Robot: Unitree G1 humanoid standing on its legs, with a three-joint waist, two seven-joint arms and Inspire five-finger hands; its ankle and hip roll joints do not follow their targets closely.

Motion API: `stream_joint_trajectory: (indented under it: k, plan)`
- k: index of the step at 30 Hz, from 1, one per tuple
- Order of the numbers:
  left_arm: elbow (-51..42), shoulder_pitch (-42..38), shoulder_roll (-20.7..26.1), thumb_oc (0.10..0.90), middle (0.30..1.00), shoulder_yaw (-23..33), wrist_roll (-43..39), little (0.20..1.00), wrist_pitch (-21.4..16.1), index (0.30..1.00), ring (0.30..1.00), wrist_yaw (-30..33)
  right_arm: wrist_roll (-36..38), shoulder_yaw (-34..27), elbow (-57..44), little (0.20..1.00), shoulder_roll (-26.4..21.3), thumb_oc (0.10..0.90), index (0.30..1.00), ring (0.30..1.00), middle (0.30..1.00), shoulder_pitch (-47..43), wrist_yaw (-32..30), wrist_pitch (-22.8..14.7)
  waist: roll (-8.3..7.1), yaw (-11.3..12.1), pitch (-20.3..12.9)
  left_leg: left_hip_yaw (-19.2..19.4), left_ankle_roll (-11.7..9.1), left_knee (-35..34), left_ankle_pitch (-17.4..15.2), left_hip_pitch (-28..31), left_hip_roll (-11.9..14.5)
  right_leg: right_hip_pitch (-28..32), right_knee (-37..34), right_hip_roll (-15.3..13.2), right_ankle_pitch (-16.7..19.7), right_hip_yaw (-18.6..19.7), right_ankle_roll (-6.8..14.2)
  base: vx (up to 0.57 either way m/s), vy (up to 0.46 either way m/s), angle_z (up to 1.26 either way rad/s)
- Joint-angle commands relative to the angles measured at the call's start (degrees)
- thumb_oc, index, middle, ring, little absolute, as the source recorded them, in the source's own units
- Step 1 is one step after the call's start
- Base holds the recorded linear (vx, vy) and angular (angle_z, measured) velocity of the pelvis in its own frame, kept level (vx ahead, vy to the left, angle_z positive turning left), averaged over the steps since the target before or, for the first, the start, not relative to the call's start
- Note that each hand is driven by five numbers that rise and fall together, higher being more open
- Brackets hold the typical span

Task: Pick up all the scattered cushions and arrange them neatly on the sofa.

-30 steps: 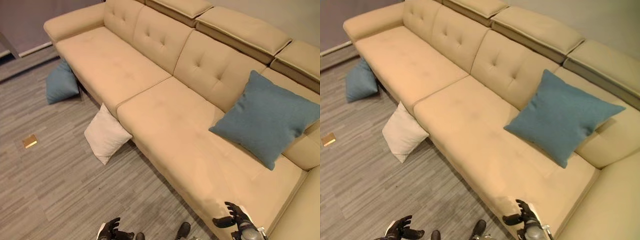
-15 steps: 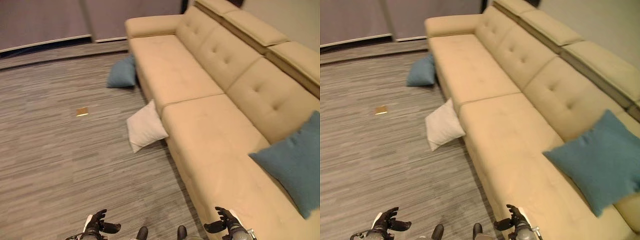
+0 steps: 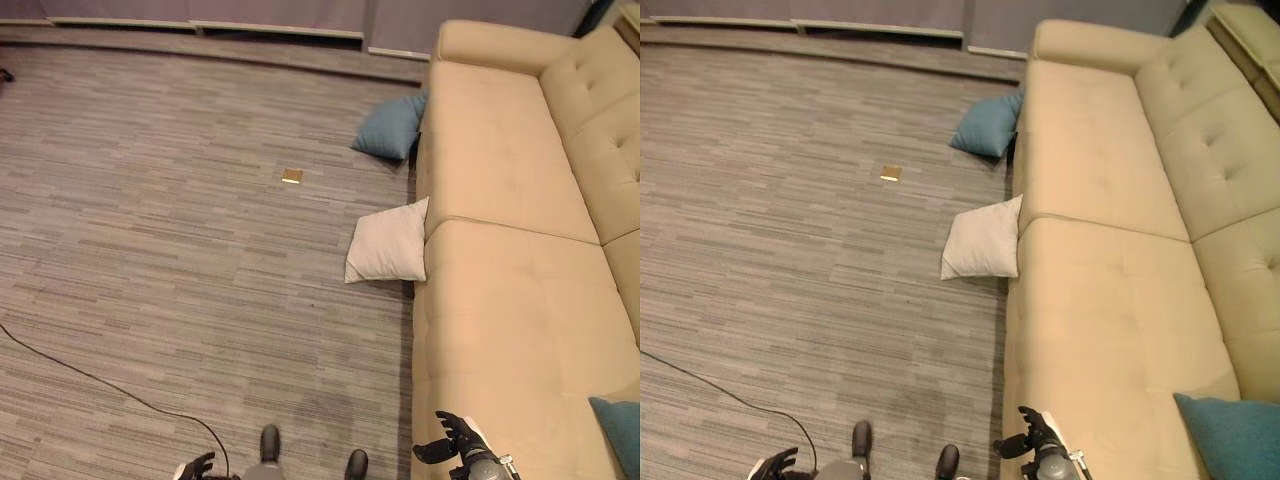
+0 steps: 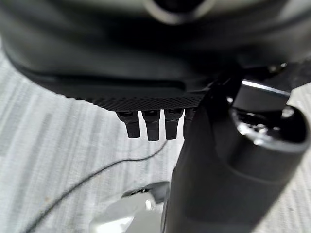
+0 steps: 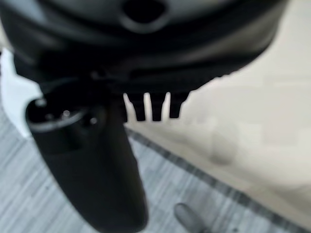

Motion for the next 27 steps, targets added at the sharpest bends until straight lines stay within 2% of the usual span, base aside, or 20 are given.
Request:
stream_joint_trajectory:
  k: [1, 4, 5, 6, 7, 9, 10, 11, 12, 13, 15, 17, 19, 20, 21, 22, 24, 26, 27]
  plan:
    - [-0.58, -1.84, 2.05, 0.800, 0.900, 0.17, 1.31, 0.900, -1.67, 0.900, 0.900, -0.05, -0.63, 1.70, -0.59, 0.900, 0.08, 0.800, 0.900, 0.900, 0.900, -1.17, -1.42, -1.39, -4.21, 0.44, -2.68, -1.46, 0.98, 4.84, -6.26, -4.36, -3.62, -0.09, 2.15, -2.87, -3.87, 2.72, 4.28, 0.12, 0.124, -0.01]
    - [-0.60, -1.73, 2.30, 0.800, 0.900, 0.45, 1.14, 0.900, -1.75, 0.900, 0.900, 0.05, -0.98, 2.26, -0.69, 0.900, 0.77, 0.800, 0.900, 0.900, 0.900, -1.57, -1.46, -1.20, -4.87, 1.33, -2.32, -1.96, 1.65, 5.95, -7.36, -4.35, -4.32, 0.11, 3.90, -3.79, -4.09, 3.16, 4.72, 0.06, 0.133, -0.01]
    - [-0.75, -2.02, 2.70, 0.800, 0.900, 0.35, 1.42, 0.900, -1.63, 0.900, 0.900, 0.17, -1.33, 2.65, -1.12, 0.900, 1.21, 0.800, 0.900, 0.900, 0.900, -2.02, -1.32, -1.04, -4.98, 1.87, -2.00, -2.57, 2.50, 6.14, -7.96, -4.33, -5.07, -1.11, 8.34, -4.99, -4.30, 3.98, 5.04, 0.10, 0.358, -0.11]
    - [-1.30, -2.56, 3.56, 0.800, 0.900, 0.42, 1.57, 0.900, -1.68, 0.900, 0.900, 0.46, -1.15, 2.75, -1.92, 0.900, 1.81, 0.800, 0.900, 0.900, 0.900, -2.77, -0.94, -0.99, -4.64, 1.77, -1.27, -2.97, 3.66, 5.58, -8.47, -3.19, -5.77, -4.05, 15.65, -6.66, -3.10, 5.07, 5.77, 0.11, 0.390, -0.34]
    - [-2.00, -3.23, 4.31, 0.800, 0.900, 0.76, 1.02, 0.900, -1.72, 0.900, 0.900, 0.83, -1.50, 3.27, -2.54, 0.900, 1.99, 0.800, 0.900, 0.900, 0.900, -3.82, -1.15, -1.02, -4.27, 1.62, -0.43, -3.27, 4.34, 5.07, -8.49, -2.10, -5.94, -6.98, 21.57, -7.30, -0.12, 6.18, 6.54, 0.08, 0.265, -0.33]
    - [-2.56, -3.44, 4.59, 0.800, 0.900, 0.84, 0.54, 0.900, -1.94, 0.900, 0.900, 1.04, -1.76, 3.64, -3.10, 0.900, 1.91, 0.800, 0.900, 0.900, 0.900, -4.10, -1.11, -1.11, -3.78, 1.51, -0.33, -3.67, 4.56, 4.62, -8.37, -1.64, -5.79, -8.66, 23.70, -6.59, 0.36, 6.91, 6.39, 0.13, 0.147, -0.06]
    - [-3.41, -3.53, 4.96, 0.800, 0.900, 0.41, 0.84, 0.900, -2.06, 0.900, 0.900, 0.90, -1.55, 3.71, -3.56, 0.900, 1.77, 0.800, 0.900, 0.900, 0.900, -3.87, -0.98, -1.20, -3.28, 0.77, -0.07, -4.69, 4.60, 3.31, -8.47, 0.70, -5.96, -10.51, 25.18, -3.68, -1.67, 9.15, 5.56, 0.16, 0.134, 0.05]
    - [-3.41, -3.54, 4.96, 0.800, 0.900, 0.41, 0.84, 0.900, -2.05, 0.900, 0.900, 0.90, -1.55, 3.70, -3.56, 0.900, 1.76, 0.800, 0.900, 0.900, 0.900, -3.88, -0.98, -1.19, -3.24, 0.76, -0.23, -4.69, 4.58, 3.32, -8.39, 0.48, -5.90, -10.65, 25.01, -3.61, -1.48, 9.12, 5.53, 0.30, 0.106, 0.11]
    - [-3.58, -4.02, 5.09, 0.800, 0.900, -0.48, 1.62, 0.900, -2.09, 0.900, 0.900, 0.57, -0.97, 3.65, -3.15, 0.900, 1.39, 0.800, 0.900, 0.900, 0.900, -3.77, -0.85, -1.18, -3.44, -0.39, -0.42, -6.41, 4.46, 2.15, -8.79, 2.18, -6.76, -11.84, 20.93, -0.14, -3.31, 11.38, 4.88, 0.27, 0.034, 0.20]
    - [-3.34, -4.21, 5.05, 0.800, 0.900, -0.75, 2.01, 0.900, -2.03, 0.900, 0.900, 0.51, -1.10, 3.94, -2.61, 0.900, 1.37, 0.800, 0.900, 0.900, 0.900, -3.85, -0.88, -1.08, -3.76, -0.59, -0.37, -6.99, 4.46, 1.97, -9.16, 2.83, -7.26, -12.01, 18.16, 0.40, -2.72, 11.30, 4.74, 0.34, 0.016, 0.17]
    - [-2.97, -4.62, 4.96, 0.800, 0.900, -0.79, 1.88, 0.900, -1.92, 0.900, 0.900, 0.52, -1.32, 4.25, -1.80, 0.900, 1.46, 0.800, 0.900, 0.900, 0.900, -4.18, -0.94, -0.92, -3.98, -0.72, -0.14, -7.50, 4.34, 1.84, -9.57, 3.37, -7.52, -12.14, 15.14, 0.50, -1.76, 10.50, 4.77, 0.15, -0.023, 0.12]
    - [-1.19, -5.03, 4.35, 0.800, 0.900, 0.68, -0.27, 0.900, -1.71, 0.900, 0.900, 0.66, -2.13, 4.41, 0.61, 0.900, 1.89, 0.800, 0.900, 0.900, 0.900, -4.10, -0.88, -0.31, -4.55, -1.00, -0.27, -8.75, 4.00, 1.90, -11.21, 5.25, -8.33, -14.07, 9.17, 0.07, 1.04, 7.10, 5.52, 0.35, -0.056, 0.24]
    - [-0.09, -4.71, 3.93, 0.800, 0.900, 0.91, 0.55, 0.900, -1.63, 0.900, 0.900, 0.85, -2.32, 4.28, 1.89, 0.900, 2.03, 0.800, 0.900, 0.900, 0.900, -3.06, -0.95, -0.20, -4.57, -1.22, -0.51, -9.96, 3.85, 2.57, -13.15, 7.15, -8.73, -12.24, 7.77, 0.82, 1.14, 8.08, 4.82, 0.30, -0.034, 0.15]
    - [-0.08, -4.73, 3.95, 0.800, 0.900, 0.92, 0.55, 0.900, -1.63, 0.900, 0.900, 0.85, -2.32, 4.28, 1.90, 0.900, 2.06, 0.800, 0.900, 0.900, 0.900, -3.08, -0.95, -0.20, -4.69, -1.33, -0.64, -10.04, 3.87, 2.60, -13.00, 6.91, -8.85, -12.41, 7.72, 0.68, 1.24, 8.04, 4.85, 0.30, -0.074, 0.43]
    - [0.60, -4.04, 3.49, 0.800, 0.900, 0.76, 1.08, 0.900, -1.42, 0.900, 0.900, 0.83, -2.30, 3.85, 2.90, 0.900, 2.21, 0.800, 0.900, 0.900, 0.900, -2.24, -0.83, 0.14, -4.94, -1.40, -1.50, -9.72, 2.59, 5.39, -15.00, 7.09, -8.52, -11.13, 7.40, 0.59, 0.99, 7.48, 4.43, 0.29, -0.093, 0.58]
    - [0.78, -3.55, 3.29, 0.800, 0.900, 0.72, 1.19, 0.900, -1.32, 0.900, 0.900, 0.64, -2.15, 3.54, 3.23, 0.900, 2.14, 0.800, 0.900, 0.900, 0.900, -1.65, -0.71, 0.13, -4.91, -1.55, -1.96, -8.92, 1.50, 7.89, -15.50, 6.95, -7.85, -9.79, 6.96, 0.62, 0.46, 6.90, 4.02, 0.39, -0.122, 0.54]
    - [0.34, -3.27, 3.04, 0.800, 0.900, 0.63, 0.93, 0.900, -1.11, 0.900, 0.900, 0.42, -1.48, 3.17, 3.21, 0.900, 2.10, 0.800, 0.900, 0.900, 0.900, -1.45, -0.57, -0.04, -5.13, -1.52, -1.59, -6.78, -1.13, 17.82, -12.50, 3.68, -6.42, -7.17, 6.46, 0.81, -0.40, 6.96, 2.95, 0.21, -0.078, 0.62]
    - [-0.32, -3.60, 2.98, 0.800, 0.900, 0.27, 0.06, 0.900, -0.91, 0.900, 0.900, 0.26, -0.51, 3.14, 3.03, 0.900, 1.64, 0.800, 0.900, 0.900, 0.900, -1.97, -1.09, -0.09, -6.14, -0.39, 0.15, -6.03, -1.76, 29.88, -9.32, -2.97, -5.65, -5.13, 6.21, 0.49, -1.15, 7.26, 1.43, 0.06, -0.062, 0.44]
    - [-0.32, -3.63, 2.99, 0.800, 0.900, 0.26, 0.05, 0.900, -0.90, 0.900, 0.900, 0.26, -0.50, 3.12, 3.04, 0.900, 1.64, 0.800, 0.900, 0.900, 0.900, -2.00, -1.09, -0.09, -6.03, -0.40, 0.14, -6.08, -1.79, 30.35, -9.53, -3.27, -5.53, -5.21, 6.24, 0.61, -1.15, 7.21, 1.40, 0.08, -0.054, 0.03]
